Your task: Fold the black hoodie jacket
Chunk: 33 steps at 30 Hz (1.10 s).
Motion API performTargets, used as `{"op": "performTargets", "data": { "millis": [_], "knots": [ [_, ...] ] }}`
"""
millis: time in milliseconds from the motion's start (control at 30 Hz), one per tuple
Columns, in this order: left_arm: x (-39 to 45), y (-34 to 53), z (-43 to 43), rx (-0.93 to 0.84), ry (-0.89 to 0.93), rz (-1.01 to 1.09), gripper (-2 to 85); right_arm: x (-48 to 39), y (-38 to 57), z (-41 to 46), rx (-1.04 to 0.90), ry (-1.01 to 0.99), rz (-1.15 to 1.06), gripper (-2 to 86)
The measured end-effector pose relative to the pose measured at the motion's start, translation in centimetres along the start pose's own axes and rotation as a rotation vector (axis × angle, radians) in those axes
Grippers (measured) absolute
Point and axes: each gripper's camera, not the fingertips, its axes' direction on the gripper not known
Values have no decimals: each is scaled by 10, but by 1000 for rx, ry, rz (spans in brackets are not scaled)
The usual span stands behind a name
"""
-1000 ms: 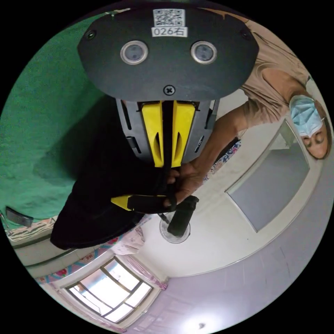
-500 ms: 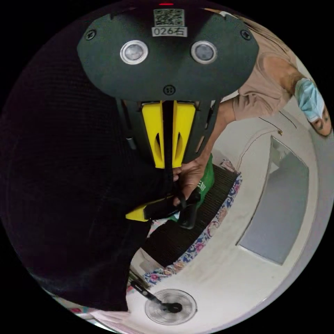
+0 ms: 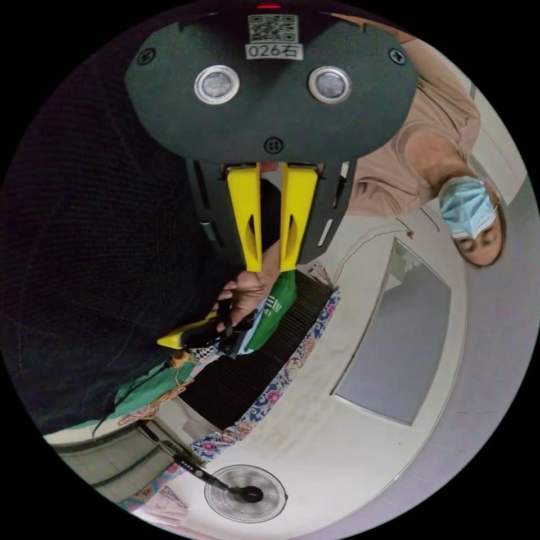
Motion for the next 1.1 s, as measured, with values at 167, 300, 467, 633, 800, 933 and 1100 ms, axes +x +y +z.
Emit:
{"op": "performTargets", "data": {
  "millis": [167,300,467,633,800,933,1100],
  "knots": [
    [28,1,-21,-5,-75,40,42,-10,-21,-22,44,294,6,-8],
    [29,6,-28,-18,-74,-5,38,-4,-36,-14,34,360,72,-9],
    [46,22,-35,17,-83,-20,39,24,-62,66,-303,421,157,-9],
    [116,47,-35,81,-333,110,28,0,-82,98,-327,494,47,-9],
    [187,76,-16,82,-611,289,1,-47,-91,137,-359,445,-198,-9],
    [216,106,-30,192,-738,336,-9,-49,-87,197,-568,577,-279,-9],
    [234,130,11,167,-389,622,-10,-42,-93,222,-617,614,-261,-9]
  ]
}}
